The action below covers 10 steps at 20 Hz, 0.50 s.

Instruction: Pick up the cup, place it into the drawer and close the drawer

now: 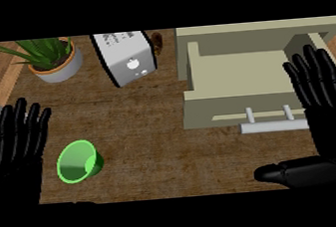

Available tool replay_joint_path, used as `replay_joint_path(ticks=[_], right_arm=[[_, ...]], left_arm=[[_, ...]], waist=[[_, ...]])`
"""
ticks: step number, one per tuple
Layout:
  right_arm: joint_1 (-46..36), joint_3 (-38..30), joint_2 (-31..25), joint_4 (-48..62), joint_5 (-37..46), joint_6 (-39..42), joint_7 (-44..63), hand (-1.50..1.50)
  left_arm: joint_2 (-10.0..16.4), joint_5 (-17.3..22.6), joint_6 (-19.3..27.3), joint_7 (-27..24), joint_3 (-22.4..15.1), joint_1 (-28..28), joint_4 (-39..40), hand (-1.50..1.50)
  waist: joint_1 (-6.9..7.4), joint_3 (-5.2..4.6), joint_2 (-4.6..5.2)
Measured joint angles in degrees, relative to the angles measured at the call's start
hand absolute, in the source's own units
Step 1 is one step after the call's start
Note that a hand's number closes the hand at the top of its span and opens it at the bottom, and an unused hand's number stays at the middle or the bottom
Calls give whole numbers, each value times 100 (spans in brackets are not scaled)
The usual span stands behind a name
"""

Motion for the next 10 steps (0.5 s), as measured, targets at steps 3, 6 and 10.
replay_joint_path(ticks=[3,6,10], right_arm=[[8,-70,-34,-23,-58,37,11,-150],[-28,-1,9,-56,34,-22,65,-150],[-83,-30,-13,-101,-16,0,143,-150]], left_arm=[[2,-34,-39,-201,77,81,248,-150],[-8,-42,-22,-176,109,121,305,-150],[16,-38,-114,-343,212,322,534,-150]], waist=[[-2,-1,0],[-2,0,0],[0,0,0]])
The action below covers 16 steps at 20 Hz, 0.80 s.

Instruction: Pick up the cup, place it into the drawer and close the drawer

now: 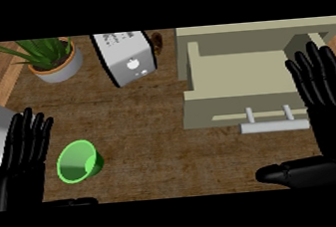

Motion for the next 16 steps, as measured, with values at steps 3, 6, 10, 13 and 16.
replay_joint_path(ticks=[3,6,10,13,16], right_arm=[[28,-90,-36,83,-48,62,-93,-150],[42,-86,-29,-27,-32,27,-10,-150],[-79,-101,-41,-94,-59,-14,161,-150],[-5,-92,-21,19,-49,44,1,-150],[-82,-154,-60,12,-138,70,93,-150]], left_arm=[[3,-15,-59,-203,98,126,250,-150],[-13,-73,-94,-445,176,254,481,-150],[63,-84,-123,-678,407,57,1057,-150],[74,-134,-218,-1102,518,73,1540,-150],[122,-164,-316,-1370,608,63,1937,-150]], waist=[[1,0,0],[0,-1,0],[-5,-1,1],[-5,0,2],[-4,-1,2]])
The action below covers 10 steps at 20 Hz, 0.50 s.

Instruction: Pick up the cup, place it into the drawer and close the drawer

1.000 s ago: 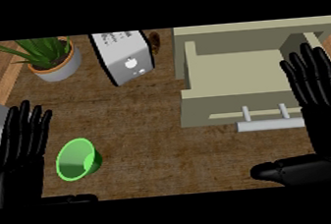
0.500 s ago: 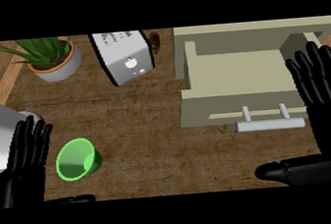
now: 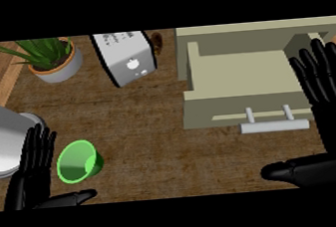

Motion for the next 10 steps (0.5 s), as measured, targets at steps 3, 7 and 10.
replay_joint_path(ticks=[3,7,10], right_arm=[[-125,-1,-1,75,28,-39,54,-150],[-27,64,13,-98,13,-17,131,-150],[-83,33,-10,-152,27,-41,199,-150]], left_arm=[[88,84,-172,-195,134,4,322,-150],[128,28,-234,-488,219,-141,853,-150],[172,-34,-325,-884,289,-229,1345,-150]], waist=[[3,1,0],[-5,2,1],[-5,2,-1]])
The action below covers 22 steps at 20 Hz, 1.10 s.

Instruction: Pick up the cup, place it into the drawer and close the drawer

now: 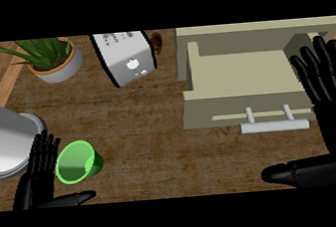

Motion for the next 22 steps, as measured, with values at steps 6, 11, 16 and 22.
replay_joint_path(ticks=[6,11,16,22], right_arm=[[206,19,21,-54,-33,97,-100,-150],[250,77,45,-164,-5,85,3,-150],[54,30,22,-37,-32,75,76,-150],[90,80,68,-37,24,51,30,-150]], left_arm=[[146,29,-30,-487,256,-437,845,-150],[221,32,-59,-884,385,-648,1546,-150],[308,-9,-99,-1210,410,-828,2173,-150],[443,-65,-224,-1734,444,-1118,3055,-150]], waist=[[-2,22,-11],[-7,10,-5],[-4,2,1],[-10,-2,2]])
